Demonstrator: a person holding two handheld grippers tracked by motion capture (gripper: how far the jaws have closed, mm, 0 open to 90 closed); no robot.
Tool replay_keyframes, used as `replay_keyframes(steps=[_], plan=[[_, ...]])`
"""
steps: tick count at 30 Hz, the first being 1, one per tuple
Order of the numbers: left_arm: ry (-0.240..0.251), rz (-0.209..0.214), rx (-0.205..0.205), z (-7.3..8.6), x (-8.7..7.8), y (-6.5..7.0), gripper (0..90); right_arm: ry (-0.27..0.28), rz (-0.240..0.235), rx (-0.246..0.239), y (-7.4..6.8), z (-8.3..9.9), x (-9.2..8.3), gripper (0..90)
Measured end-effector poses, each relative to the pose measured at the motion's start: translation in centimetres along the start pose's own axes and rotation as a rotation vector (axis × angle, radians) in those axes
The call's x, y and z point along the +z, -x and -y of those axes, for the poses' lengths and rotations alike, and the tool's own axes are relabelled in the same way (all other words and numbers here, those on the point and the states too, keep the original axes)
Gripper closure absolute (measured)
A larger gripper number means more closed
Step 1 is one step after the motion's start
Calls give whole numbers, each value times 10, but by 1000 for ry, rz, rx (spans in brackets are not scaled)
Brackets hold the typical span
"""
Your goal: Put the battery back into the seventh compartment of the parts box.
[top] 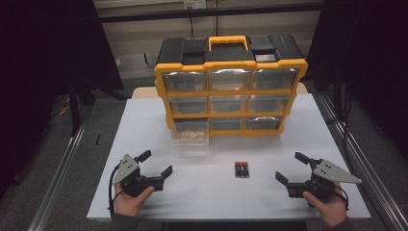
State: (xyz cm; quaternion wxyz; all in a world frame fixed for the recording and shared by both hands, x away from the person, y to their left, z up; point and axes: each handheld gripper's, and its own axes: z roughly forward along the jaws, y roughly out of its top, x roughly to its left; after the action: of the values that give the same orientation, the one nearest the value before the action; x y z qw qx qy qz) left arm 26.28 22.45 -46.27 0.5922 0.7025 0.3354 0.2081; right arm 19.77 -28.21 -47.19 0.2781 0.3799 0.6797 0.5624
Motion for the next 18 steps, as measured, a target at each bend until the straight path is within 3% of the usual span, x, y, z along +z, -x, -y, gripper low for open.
replay_keyframes(steps=[1, 2, 7, 9, 12, 18], plan=[[-5, -3, 10, -1, 1, 1, 8, -2, 1, 0, 0, 0, 0, 16], [-1, -8, -6, -2, 3, 4, 8, -2, 2, -2, 0, 0, 1, 16], [-23, 23, 12, -4, 12, 11, 9, -1, -2, 7, 0, 0, 0, 18], [-35, 60, 1, -6, 18, 17, 9, 2, -2, 2, 0, 0, -1, 18], [-45, 66, 13, -7, 22, 21, 9, 3, 0, 1, 0, 0, -1, 18], [-53, 121, 14, -11, 35, 32, 15, 3, -2, -1, 0, 0, 0, 18]])
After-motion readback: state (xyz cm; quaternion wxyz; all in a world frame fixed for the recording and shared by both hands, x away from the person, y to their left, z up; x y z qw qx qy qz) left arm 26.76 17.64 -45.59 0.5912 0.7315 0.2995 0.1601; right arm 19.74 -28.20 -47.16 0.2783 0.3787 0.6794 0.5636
